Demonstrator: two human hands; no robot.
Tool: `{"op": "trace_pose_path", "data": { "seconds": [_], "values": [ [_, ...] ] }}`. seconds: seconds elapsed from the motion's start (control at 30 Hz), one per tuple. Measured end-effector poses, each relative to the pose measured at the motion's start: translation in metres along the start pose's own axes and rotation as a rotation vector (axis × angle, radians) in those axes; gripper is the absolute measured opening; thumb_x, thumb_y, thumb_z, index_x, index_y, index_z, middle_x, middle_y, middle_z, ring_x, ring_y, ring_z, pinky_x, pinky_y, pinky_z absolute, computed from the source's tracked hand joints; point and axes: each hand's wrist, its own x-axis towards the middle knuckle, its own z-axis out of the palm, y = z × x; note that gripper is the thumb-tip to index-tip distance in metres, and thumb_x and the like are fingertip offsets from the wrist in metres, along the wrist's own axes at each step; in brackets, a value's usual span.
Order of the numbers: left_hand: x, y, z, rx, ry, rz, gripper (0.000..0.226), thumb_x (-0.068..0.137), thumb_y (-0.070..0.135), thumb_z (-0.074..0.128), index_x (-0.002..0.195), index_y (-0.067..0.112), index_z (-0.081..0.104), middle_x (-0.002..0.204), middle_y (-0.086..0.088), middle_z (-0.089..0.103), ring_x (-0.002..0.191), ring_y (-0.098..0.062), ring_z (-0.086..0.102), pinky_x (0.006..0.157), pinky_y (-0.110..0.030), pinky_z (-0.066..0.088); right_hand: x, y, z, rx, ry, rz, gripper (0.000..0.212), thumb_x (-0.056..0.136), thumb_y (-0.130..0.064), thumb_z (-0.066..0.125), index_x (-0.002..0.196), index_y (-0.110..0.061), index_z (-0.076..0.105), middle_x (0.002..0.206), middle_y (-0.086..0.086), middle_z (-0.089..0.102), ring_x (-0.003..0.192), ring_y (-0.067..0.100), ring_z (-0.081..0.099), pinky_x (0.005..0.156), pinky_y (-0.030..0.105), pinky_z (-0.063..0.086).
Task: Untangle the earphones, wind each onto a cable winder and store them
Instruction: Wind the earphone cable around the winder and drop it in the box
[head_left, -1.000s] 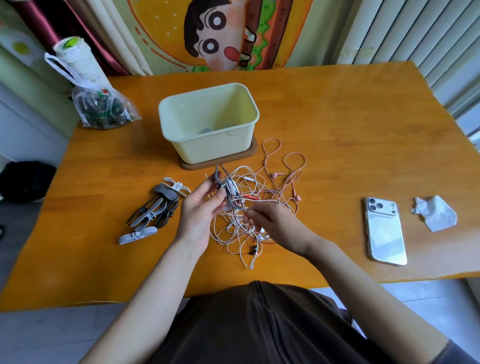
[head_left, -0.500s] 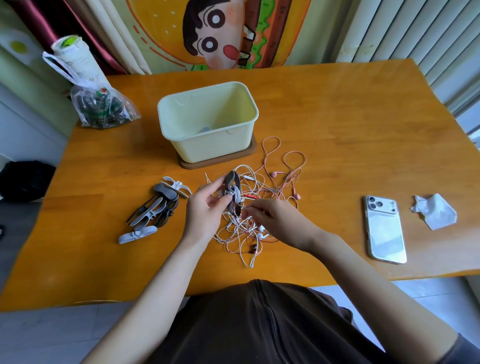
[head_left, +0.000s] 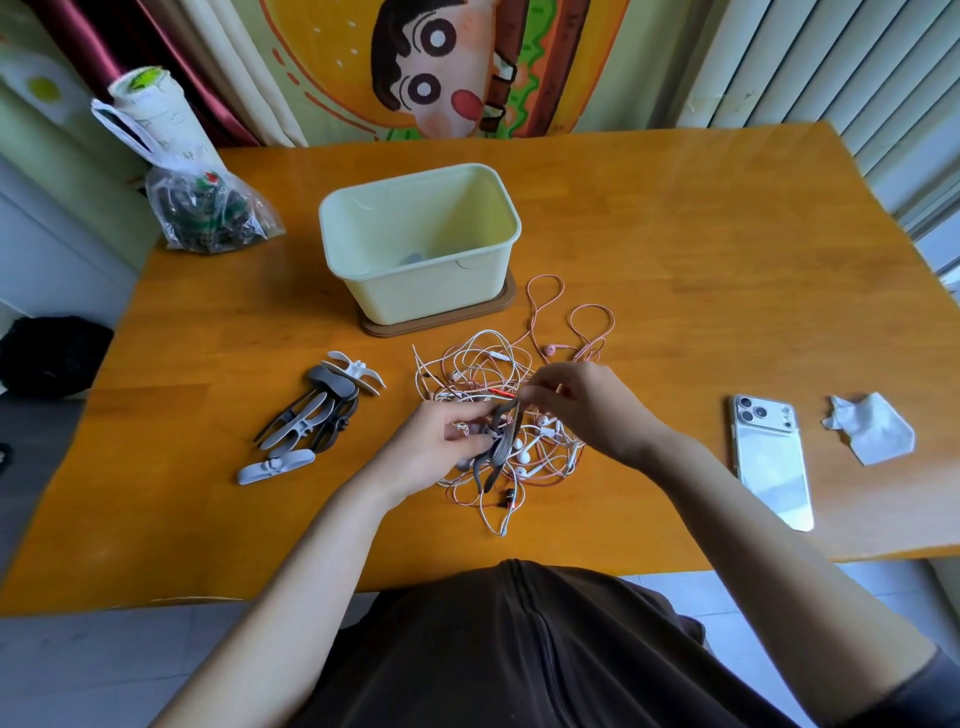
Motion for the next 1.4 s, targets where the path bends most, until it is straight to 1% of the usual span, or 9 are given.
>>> {"op": "trace_pose_path", "data": {
  "seconds": [0.2, 0.43, 0.6, 0.7, 1.0, 1.13, 1.23, 1.3, 1.4],
  "values": [
    [-0.005, 0.004, -0.003, -0.123, -0.069, -0.034, 0.042, 0.091, -0.001, 0.057, 0.118, 0.032, 0.055, 0.105, 0.017, 0.067, 0.092, 0.004, 0.066, 0.073, -0.013, 0.051, 0.000, 0.004, 0.002, 0.094, 0.059, 0.001, 0.022, 0.089, -0.033, 0.058, 0.087, -0.014, 0.068, 0.076, 0.004, 0.064, 0.061, 0.012, 0.051, 0.055, 0.027, 0.040],
    [-0.006, 0.010, -0.005, -0.400, -0.045, 0.025, 0.037, 0.088, -0.005, 0.054, 0.113, 0.020, 0.064, 0.103, 0.007, 0.073, 0.094, -0.010, 0.068, 0.071, -0.023, 0.055, -0.002, 0.007, 0.005, 0.258, -0.049, 0.045, 0.025, 0.093, -0.028, 0.054, 0.073, -0.016, 0.063, 0.047, -0.018, 0.049, 0.048, 0.001, 0.045, 0.048, 0.012, 0.032],
    [0.000, 0.009, 0.000, -0.722, 0.100, 0.005, 0.034, 0.075, 0.006, 0.059, 0.106, 0.017, 0.066, 0.102, 0.000, 0.073, 0.093, -0.014, 0.068, 0.073, -0.030, 0.058, -0.005, -0.001, 0.011, 0.404, -0.105, 0.074, 0.032, 0.099, -0.022, 0.044, 0.069, -0.025, 0.057, 0.061, -0.010, 0.050, 0.049, -0.001, 0.044, 0.049, 0.013, 0.036],
    [0.004, 0.009, -0.001, -0.771, 0.231, -0.016, 0.031, 0.087, 0.003, 0.054, 0.112, 0.018, 0.064, 0.113, -0.004, 0.070, 0.105, -0.020, 0.066, 0.084, -0.038, 0.056, -0.008, -0.004, 0.022, 0.336, -0.117, 0.089, 0.031, 0.100, -0.022, 0.042, 0.073, -0.026, 0.057, 0.064, -0.009, 0.052, 0.053, 0.001, 0.045, 0.050, 0.011, 0.036],
    [0.009, 0.000, 0.002, -0.702, 0.507, -0.048, 0.023, 0.093, 0.004, 0.054, 0.111, 0.013, 0.065, 0.109, -0.010, 0.068, 0.098, -0.023, 0.066, 0.078, -0.033, 0.057, -0.015, -0.012, 0.038, 0.097, -0.061, -0.004, 0.023, 0.100, -0.020, 0.043, 0.100, -0.017, 0.066, 0.070, -0.014, 0.054, 0.063, -0.001, 0.054, 0.058, 0.012, 0.040],
    [0.010, -0.003, 0.006, -0.448, 0.564, -0.003, 0.034, 0.093, 0.005, 0.058, 0.125, 0.012, 0.062, 0.110, -0.005, 0.069, 0.099, -0.016, 0.067, 0.071, -0.022, 0.054, -0.017, -0.018, 0.034, 0.067, -0.024, -0.049, 0.024, 0.099, -0.020, 0.046, 0.105, -0.016, 0.068, 0.082, -0.011, 0.060, 0.074, 0.011, 0.061, 0.066, 0.022, 0.047],
    [0.010, -0.005, 0.010, -0.265, 0.561, 0.080, 0.041, 0.090, 0.002, 0.061, 0.129, 0.013, 0.058, 0.114, -0.007, 0.066, 0.098, -0.012, 0.067, 0.070, -0.017, 0.054, -0.018, -0.020, 0.032, 0.011, 0.131, -0.100, 0.022, 0.097, -0.018, 0.050, 0.101, -0.011, 0.070, 0.086, -0.006, 0.064, 0.073, 0.010, 0.059, 0.063, 0.024, 0.047],
    [0.011, -0.006, 0.011, -0.186, 0.540, 0.102, 0.044, 0.089, 0.004, 0.063, 0.131, 0.015, 0.057, 0.119, -0.006, 0.065, 0.102, -0.013, 0.066, 0.077, -0.024, 0.057, -0.018, -0.019, 0.030, 0.011, 0.246, -0.084, 0.017, 0.095, -0.017, 0.055, 0.096, -0.010, 0.071, 0.080, -0.004, 0.063, 0.066, 0.005, 0.055, 0.058, 0.016, 0.042],
    [0.009, -0.004, 0.012, -0.130, 0.479, 0.101, 0.042, 0.087, 0.006, 0.066, 0.126, 0.022, 0.060, 0.118, -0.003, 0.065, 0.103, -0.015, 0.065, 0.078, -0.028, 0.058, -0.017, -0.018, 0.025, 0.208, 0.349, 0.029, 0.009, 0.092, -0.016, 0.059, 0.095, -0.013, 0.067, 0.072, -0.005, 0.062, 0.057, 0.001, 0.056, 0.056, 0.010, 0.045]
  ]
}}
